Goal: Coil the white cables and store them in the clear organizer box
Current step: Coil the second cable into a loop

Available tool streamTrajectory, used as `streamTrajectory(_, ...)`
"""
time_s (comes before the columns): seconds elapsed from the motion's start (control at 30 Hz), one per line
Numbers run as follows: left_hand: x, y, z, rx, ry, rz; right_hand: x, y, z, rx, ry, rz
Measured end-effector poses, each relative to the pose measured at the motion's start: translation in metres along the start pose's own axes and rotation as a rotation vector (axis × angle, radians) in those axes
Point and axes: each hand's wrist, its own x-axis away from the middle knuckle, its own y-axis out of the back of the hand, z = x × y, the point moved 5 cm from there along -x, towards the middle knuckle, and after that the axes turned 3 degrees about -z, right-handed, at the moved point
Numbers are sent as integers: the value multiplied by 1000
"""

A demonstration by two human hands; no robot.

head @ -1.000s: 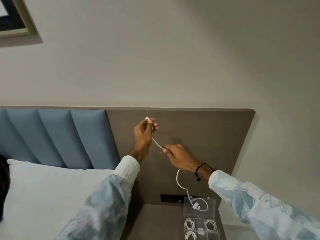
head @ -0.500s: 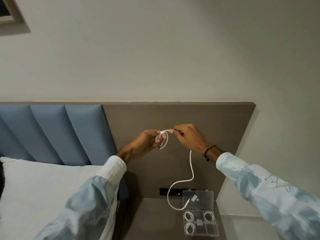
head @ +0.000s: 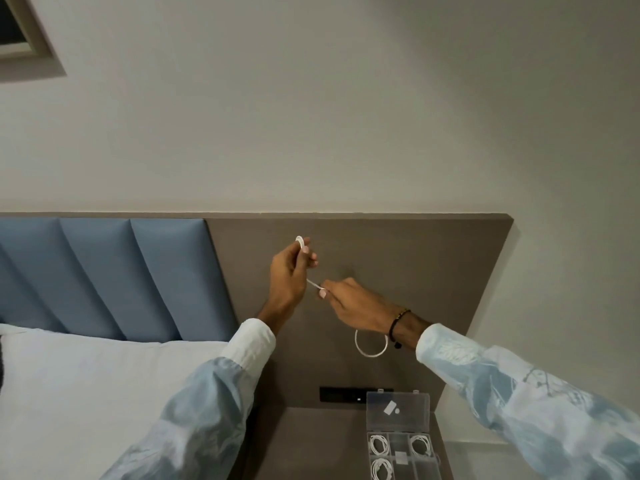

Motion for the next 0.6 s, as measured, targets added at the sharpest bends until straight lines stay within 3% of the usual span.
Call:
streamTrajectory(0.13, 10, -5, 13, -413, -224, 242, -8, 22, -3, 74, 2, 6)
streamTrajectory(0.27, 18, -9, 19, -455, -31, 490, -12, 47, -11, 74, 22, -58)
streamTrajectory(0.43, 23, -6, 15, -86, 318, 694, -14, 67, -32, -18, 26, -160)
streamTrajectory(0.6, 19, 0, 1, 585, 622, 551, 3, 54, -45, -143, -52, -276)
